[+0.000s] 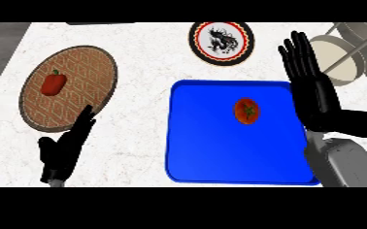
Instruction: Pick the tomato from the tray and place it in the tiered basket
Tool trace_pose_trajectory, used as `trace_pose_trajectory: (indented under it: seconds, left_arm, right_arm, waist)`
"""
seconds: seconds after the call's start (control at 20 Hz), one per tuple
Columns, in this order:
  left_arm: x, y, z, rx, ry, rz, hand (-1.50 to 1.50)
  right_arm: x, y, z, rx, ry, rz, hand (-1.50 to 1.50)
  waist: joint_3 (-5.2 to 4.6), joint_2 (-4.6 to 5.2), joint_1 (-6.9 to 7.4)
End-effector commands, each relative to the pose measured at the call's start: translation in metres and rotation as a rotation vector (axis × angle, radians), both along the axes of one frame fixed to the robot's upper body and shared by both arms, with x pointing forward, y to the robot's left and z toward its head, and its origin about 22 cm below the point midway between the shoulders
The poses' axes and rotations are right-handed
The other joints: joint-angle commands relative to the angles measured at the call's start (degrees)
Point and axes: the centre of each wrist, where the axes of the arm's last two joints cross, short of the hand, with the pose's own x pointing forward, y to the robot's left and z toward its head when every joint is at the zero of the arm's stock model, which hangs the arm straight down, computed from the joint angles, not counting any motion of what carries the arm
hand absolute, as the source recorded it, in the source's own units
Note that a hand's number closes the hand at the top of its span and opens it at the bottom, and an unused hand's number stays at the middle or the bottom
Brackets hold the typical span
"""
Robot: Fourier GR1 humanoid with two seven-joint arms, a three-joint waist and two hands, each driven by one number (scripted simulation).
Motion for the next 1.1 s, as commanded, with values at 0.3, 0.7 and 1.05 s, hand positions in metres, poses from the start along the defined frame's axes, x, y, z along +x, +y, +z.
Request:
trace_pose_trajectory:
  seconds: [0.3, 0.7, 1.05]
  left_arm:
    - [-0.002, 0.038, 0.007, 0.073, 0.045, 0.104, 0.00]
    - [0.006, 0.065, 0.031, 0.097, 0.079, 0.097, 0.00]
    - [0.013, 0.070, 0.039, 0.106, 0.099, 0.123, 0.00]
  right_arm:
    - [-0.020, -0.016, -0.081, 0.741, 0.027, -0.231, 1.50]
    - [-0.066, -0.086, -0.155, -0.135, 0.157, -0.190, -1.50]
    - [-0.043, -0.095, -0.120, -0.508, 0.327, -0.070, -1.50]
  waist:
    - [3.56, 0.03, -4.03]
    - [-0.57, -0.74, 3.23]
    - [-0.51, -1.20, 2.68]
